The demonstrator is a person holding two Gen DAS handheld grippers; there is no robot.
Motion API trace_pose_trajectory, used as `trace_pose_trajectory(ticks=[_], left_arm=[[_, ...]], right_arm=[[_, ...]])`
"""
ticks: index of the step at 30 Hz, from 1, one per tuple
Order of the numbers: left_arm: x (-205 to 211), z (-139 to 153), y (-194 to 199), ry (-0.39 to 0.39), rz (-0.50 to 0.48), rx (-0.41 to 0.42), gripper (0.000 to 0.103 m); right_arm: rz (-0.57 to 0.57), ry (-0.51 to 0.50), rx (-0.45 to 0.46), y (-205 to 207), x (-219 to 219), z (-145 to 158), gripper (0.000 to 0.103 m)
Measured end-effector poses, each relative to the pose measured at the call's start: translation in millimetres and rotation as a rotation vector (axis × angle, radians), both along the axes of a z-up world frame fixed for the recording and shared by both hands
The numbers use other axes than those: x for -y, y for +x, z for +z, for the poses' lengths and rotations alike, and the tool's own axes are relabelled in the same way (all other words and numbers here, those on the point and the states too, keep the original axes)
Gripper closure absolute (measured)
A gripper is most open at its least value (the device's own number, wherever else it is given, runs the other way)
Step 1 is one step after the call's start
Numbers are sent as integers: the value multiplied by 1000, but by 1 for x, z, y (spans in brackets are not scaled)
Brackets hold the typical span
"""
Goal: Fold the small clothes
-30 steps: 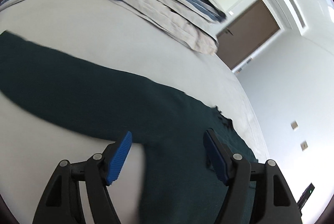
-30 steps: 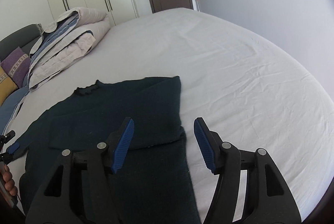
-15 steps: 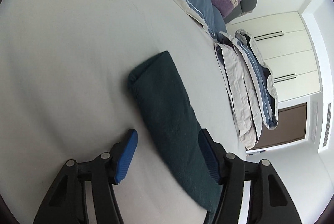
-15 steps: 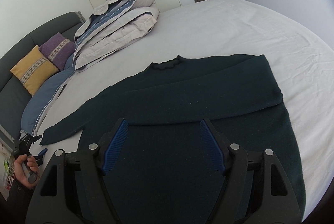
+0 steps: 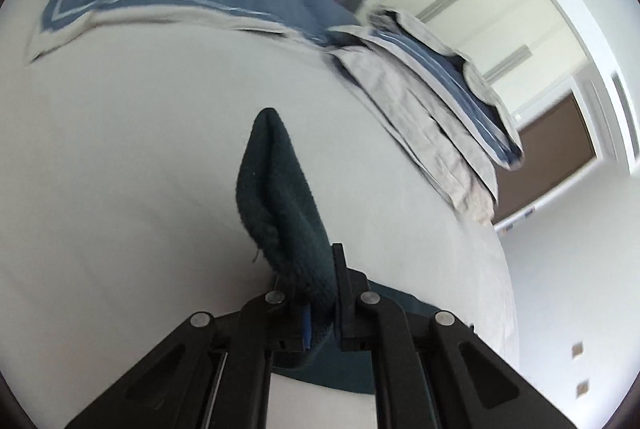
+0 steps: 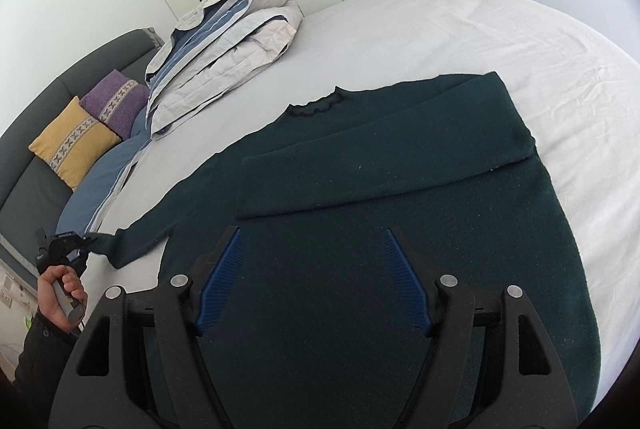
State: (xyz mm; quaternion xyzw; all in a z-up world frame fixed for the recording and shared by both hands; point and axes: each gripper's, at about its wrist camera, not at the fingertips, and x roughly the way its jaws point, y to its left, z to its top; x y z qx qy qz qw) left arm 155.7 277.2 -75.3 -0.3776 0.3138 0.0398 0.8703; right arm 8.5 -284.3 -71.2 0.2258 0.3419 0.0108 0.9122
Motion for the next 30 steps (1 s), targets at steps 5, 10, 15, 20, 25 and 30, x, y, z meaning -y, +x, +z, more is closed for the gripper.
trace_pose_trajectory(ticks=[5, 10, 15, 20, 25, 30], left_arm=[[152, 44, 15, 280, -300, 78, 95], [305, 23, 3, 520, -571, 92, 93], [378, -42, 0, 614, -734, -56, 67], [361, -35, -26, 626, -726, -4, 18], [319, -22, -52, 580, -697, 39, 9], [262, -17, -59, 433, -615, 22, 11]], right_arm=[[-38, 37, -14, -12, 22, -17, 35], [-90, 85, -25, -23, 50, -32, 35], [-109, 116, -58, -19, 67, -45, 35], [-61, 138, -77, 6, 60, -51, 35], [30, 205, -107, 58, 31, -54, 35], [107, 239, -206, 119, -14, -63, 35]])
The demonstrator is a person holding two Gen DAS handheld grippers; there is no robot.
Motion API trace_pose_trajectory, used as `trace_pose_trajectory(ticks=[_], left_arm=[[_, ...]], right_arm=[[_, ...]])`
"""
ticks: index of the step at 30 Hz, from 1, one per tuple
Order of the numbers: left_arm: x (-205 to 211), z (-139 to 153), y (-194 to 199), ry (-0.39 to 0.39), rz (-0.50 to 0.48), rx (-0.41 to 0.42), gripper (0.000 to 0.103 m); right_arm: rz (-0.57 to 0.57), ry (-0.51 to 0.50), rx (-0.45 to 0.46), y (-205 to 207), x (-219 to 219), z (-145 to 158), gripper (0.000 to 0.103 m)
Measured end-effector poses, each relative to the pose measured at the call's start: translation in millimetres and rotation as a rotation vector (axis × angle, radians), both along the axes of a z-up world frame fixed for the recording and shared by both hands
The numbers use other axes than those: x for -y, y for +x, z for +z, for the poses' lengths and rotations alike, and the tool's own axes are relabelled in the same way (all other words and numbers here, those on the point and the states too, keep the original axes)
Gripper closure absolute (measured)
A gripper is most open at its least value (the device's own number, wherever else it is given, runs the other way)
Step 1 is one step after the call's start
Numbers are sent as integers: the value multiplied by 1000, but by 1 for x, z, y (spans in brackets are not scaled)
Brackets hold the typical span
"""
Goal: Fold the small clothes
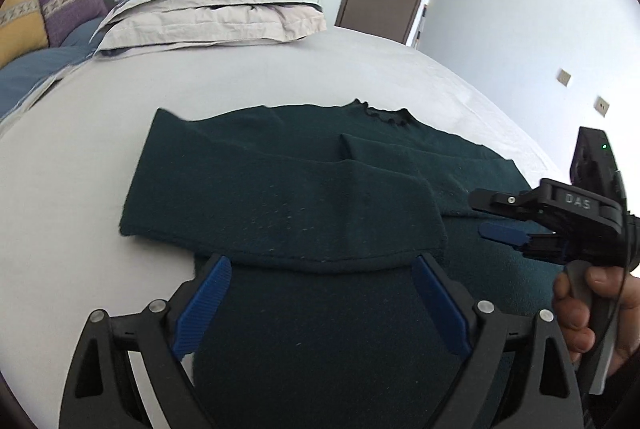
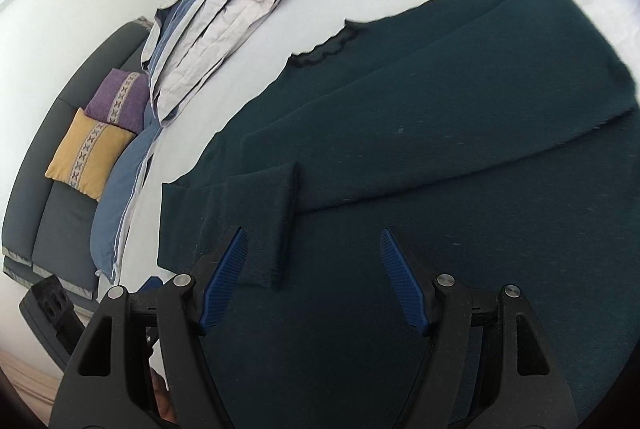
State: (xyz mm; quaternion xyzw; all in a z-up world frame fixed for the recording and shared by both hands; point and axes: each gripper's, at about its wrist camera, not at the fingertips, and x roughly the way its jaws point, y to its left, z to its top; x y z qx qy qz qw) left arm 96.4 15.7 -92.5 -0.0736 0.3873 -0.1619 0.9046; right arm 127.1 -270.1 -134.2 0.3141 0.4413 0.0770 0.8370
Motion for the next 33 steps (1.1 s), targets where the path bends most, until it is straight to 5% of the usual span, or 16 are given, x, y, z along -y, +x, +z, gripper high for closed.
trace_pose_trajectory(ticks=[6, 7, 8, 11, 20, 26, 33], left_arm=[[-59, -6, 1, -81, 118, -42, 21], [-65, -7, 2, -83, 130, -47, 24], [-70, -8, 3, -88, 137, -51, 25], [-83, -8, 4, -100, 151, -51, 29], [-92, 5, 35, -141, 161, -37, 29], [-90, 5, 75, -123, 172, -58, 29], [-85, -19, 138, -133, 204, -181, 29]], right_arm=[[81, -79, -87, 45, -53, -15, 40], [90, -104, -86, 47, -59, -15, 48], [100, -121, -106, 51, -63, -16, 75], [115, -143, -80, 52, -65, -7, 96], [120, -269, 47, 55, -24, 55, 97], [93, -318, -2, 73, 27, 44, 97], [72, -305, -46, 86, 57, 7, 96]])
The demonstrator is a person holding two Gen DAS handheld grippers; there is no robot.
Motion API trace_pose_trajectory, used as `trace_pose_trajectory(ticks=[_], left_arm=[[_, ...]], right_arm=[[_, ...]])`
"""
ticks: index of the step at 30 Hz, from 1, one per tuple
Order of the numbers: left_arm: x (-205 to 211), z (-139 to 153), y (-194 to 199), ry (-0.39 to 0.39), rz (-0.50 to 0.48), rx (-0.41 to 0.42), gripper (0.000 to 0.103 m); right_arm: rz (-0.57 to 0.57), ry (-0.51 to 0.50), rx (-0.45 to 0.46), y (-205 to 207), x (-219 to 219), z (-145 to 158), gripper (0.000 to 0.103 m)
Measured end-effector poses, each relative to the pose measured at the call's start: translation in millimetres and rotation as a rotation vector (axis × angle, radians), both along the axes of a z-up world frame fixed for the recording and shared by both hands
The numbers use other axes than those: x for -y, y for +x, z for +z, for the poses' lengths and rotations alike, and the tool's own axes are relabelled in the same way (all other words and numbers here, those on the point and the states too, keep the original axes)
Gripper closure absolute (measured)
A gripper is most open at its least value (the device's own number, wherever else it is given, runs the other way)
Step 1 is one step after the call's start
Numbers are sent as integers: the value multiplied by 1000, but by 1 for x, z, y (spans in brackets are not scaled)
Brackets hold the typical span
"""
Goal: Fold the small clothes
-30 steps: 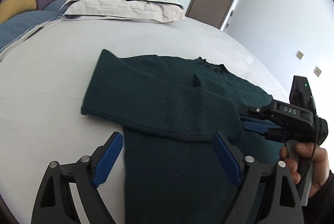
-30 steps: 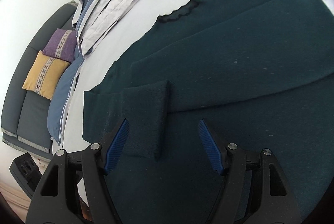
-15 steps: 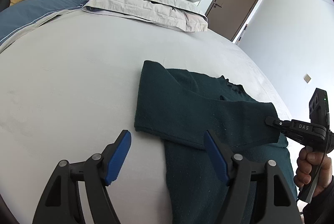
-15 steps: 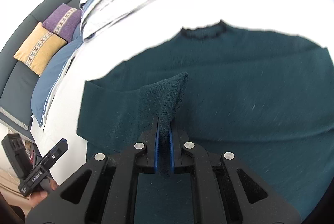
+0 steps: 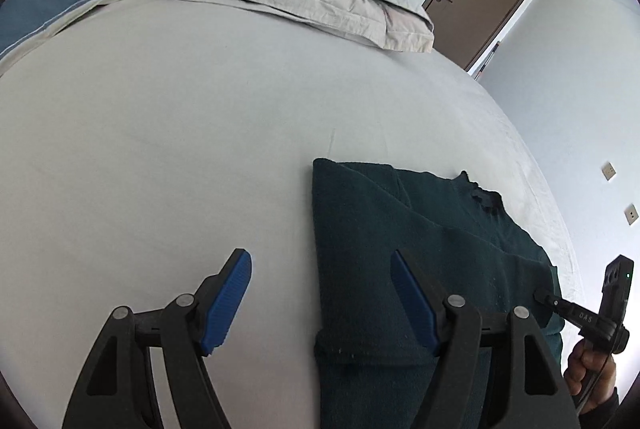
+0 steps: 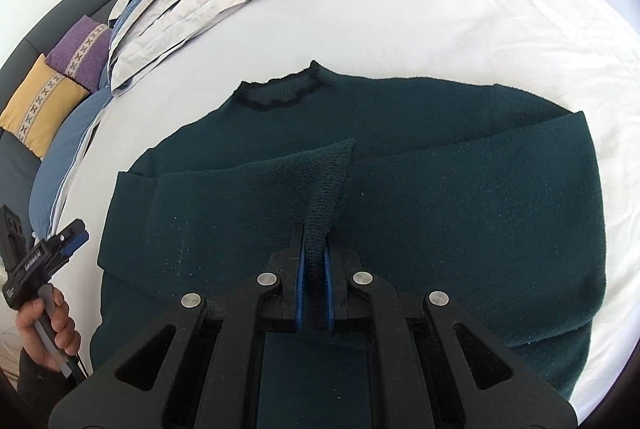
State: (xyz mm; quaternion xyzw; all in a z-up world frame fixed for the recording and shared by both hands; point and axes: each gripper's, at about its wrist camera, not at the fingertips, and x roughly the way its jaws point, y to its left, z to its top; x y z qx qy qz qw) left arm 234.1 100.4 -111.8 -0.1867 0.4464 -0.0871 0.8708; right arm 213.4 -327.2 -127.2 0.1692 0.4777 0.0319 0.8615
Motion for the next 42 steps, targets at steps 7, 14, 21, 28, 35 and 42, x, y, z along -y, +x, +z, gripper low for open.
trace_pose_trajectory(ticks=[7, 14, 21, 28, 35, 42], left_arm=[[14, -15, 44, 39, -13, -53, 36], [22, -27, 70, 106, -38, -63, 70], [23, -33, 70, 146, -43, -23, 91], [26, -33, 64, 193, -45, 10, 91], [43, 2, 13, 333, -61, 122, 91], [54, -26, -10, 400, -116, 73, 90]], right_arm=[[4, 25, -15, 15, 5, -30, 96], [10, 22, -3, 10, 4, -35, 96], [-22, -13, -1, 7, 2, -36, 97], [-65, 15, 6, 11, 8, -39, 97], [-60, 19, 34, 2, 8, -25, 94], [-69, -20, 10, 9, 5, -28, 96]])
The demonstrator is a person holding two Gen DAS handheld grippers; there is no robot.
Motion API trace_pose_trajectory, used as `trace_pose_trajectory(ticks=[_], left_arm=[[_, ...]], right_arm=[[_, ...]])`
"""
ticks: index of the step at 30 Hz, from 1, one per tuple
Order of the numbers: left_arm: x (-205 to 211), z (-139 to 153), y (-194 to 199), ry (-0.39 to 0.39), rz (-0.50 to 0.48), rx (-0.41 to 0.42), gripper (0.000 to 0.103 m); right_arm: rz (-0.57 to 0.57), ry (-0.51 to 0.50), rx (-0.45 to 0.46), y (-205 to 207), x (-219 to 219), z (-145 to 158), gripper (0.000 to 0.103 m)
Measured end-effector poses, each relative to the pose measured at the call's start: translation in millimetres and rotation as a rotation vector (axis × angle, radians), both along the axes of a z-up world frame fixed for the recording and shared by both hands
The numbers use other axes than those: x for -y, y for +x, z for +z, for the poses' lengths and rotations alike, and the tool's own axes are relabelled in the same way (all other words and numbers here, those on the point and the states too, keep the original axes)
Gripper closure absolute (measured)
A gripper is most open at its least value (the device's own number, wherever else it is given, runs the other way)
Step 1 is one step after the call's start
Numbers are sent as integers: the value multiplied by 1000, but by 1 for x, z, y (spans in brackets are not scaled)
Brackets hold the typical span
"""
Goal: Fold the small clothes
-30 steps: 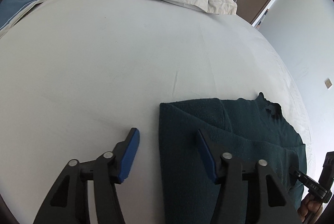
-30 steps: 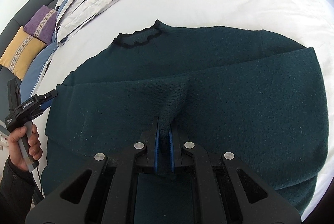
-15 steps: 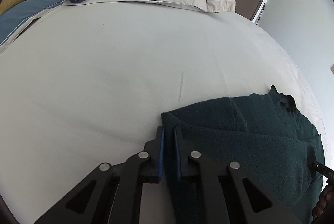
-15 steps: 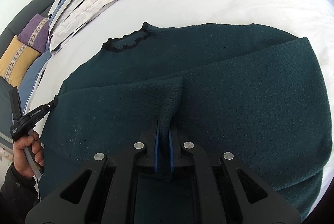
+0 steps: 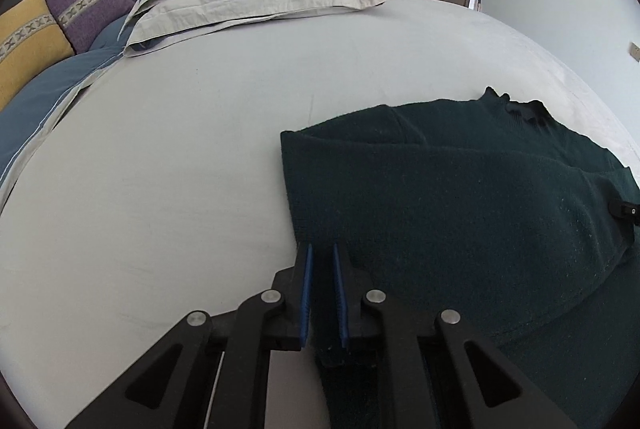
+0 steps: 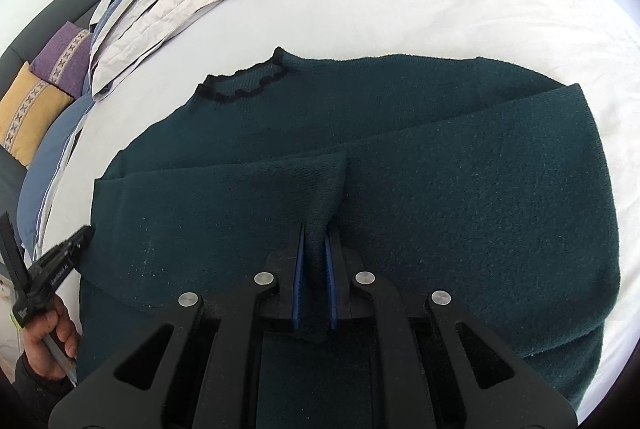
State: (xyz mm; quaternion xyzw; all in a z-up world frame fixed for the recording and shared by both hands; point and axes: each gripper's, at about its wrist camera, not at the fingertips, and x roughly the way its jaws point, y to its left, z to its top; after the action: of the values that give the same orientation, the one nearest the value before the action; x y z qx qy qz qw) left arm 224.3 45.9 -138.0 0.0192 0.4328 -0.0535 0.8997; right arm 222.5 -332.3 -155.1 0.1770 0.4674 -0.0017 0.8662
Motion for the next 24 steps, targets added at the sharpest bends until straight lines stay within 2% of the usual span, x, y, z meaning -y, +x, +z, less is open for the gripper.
trace_pose_trajectory(ticks=[3, 7, 9, 11, 14, 15, 16, 19, 22, 23, 24], left_arm=[[-3, 0, 1, -13, 11, -5, 87], [-1, -3, -2, 4, 13, 11, 86], [1, -5, -2, 14, 13, 14, 86], [2, -7, -1, 17, 15, 14, 86], [1, -7, 1, 18, 17, 12, 85], [0, -6, 1, 12, 21, 10, 82], [-3, -5, 1, 2, 31, 8, 74], [-21, 4, -7, -42, 69, -8, 58], [-45, 14, -35, -94, 106, -7, 57], [-54, 18, -48, -113, 116, -5, 57], [-63, 20, -61, -139, 126, -5, 57]], right_arm=[[2, -66, 39, 0, -7, 13, 97], [-1, -66, 22, 4, -5, 10, 97], [13, -42, -24, 6, -2, -6, 97], [13, -10, 27, -2, 3, -13, 97], [-14, 97, 74, -10, 19, -20, 97], [-23, 125, 83, -13, 24, -20, 97], [-40, 136, 87, -17, 27, -19, 97], [-127, 77, 90, -40, 32, -3, 88], [-176, 53, 145, -86, 38, 19, 71], [-192, 56, 166, -104, 41, 25, 57], [-205, 59, 186, -123, 44, 30, 50]])
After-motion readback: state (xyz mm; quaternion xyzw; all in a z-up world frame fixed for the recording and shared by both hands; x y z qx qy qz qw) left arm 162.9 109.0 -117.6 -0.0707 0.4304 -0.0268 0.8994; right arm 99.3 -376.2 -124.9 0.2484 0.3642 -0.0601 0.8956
